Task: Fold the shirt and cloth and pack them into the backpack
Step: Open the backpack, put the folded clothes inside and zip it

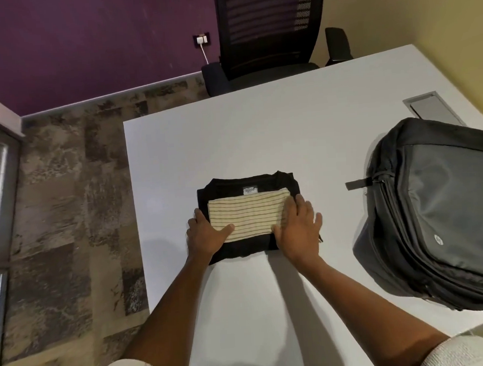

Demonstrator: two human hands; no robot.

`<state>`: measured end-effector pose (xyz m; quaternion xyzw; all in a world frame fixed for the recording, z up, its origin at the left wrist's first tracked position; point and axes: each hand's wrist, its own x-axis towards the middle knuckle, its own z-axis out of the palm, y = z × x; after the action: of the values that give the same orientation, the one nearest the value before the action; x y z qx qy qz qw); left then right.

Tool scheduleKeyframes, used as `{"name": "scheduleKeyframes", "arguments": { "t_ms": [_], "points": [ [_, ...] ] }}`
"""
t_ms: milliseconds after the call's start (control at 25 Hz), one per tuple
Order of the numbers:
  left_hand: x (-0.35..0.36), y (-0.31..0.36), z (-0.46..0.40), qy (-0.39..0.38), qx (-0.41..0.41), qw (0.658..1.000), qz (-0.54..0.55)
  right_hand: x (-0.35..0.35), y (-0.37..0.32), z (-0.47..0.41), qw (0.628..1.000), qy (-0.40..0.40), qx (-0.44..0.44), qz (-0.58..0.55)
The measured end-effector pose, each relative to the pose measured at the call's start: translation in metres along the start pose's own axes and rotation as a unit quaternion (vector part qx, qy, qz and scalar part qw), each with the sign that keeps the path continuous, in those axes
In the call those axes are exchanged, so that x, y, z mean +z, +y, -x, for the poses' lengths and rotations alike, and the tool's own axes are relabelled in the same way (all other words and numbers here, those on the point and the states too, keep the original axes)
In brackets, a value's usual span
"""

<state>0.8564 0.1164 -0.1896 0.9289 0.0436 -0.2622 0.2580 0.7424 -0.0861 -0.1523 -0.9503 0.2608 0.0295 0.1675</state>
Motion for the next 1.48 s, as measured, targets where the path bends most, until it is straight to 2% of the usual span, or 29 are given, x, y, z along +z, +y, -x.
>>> {"name": "scheduleKeyframes", "arguments": {
  "t_ms": [80,160,280,440,880,1040,1160,1280,1400,1480],
  "points": [
    [-0.001,-0.001,-0.004,-0.016,0.014,1.000,-0.010,0.012,-0.009,0.015,0.992,0.001,-0.124,0.024],
    [0.000,-0.002,-0.004,-0.017,0.029,0.998,-0.047,0.018,-0.016,0.018,0.980,-0.059,-0.185,0.050],
    [0.005,-0.005,0.002,-0.006,0.051,0.997,-0.065,0.021,-0.019,0.007,0.960,-0.148,-0.208,0.114],
    [0.017,-0.009,0.017,-0.005,0.070,0.996,-0.062,0.026,-0.010,0.014,0.945,-0.146,-0.223,0.189],
    [0.057,-0.012,0.068,-0.061,0.111,0.988,-0.088,0.037,0.047,0.099,0.960,-0.090,-0.197,0.179],
    [0.072,-0.007,0.090,-0.064,0.113,0.991,-0.038,0.036,0.074,0.130,0.964,-0.092,-0.173,0.179],
    [0.089,-0.001,0.111,-0.050,0.148,0.988,-0.020,0.031,0.096,0.156,0.971,-0.076,-0.162,0.158],
    [0.106,0.011,0.130,-0.073,0.178,0.981,-0.036,0.024,0.117,0.174,0.978,-0.059,-0.140,0.141],
    [0.116,0.018,0.137,-0.078,0.187,0.978,-0.049,0.016,0.127,0.182,0.988,-0.053,-0.117,0.090],
    [0.116,0.020,0.136,-0.085,0.187,0.977,-0.050,0.007,0.117,0.193,0.999,-0.032,-0.040,0.004]
  ]
}}
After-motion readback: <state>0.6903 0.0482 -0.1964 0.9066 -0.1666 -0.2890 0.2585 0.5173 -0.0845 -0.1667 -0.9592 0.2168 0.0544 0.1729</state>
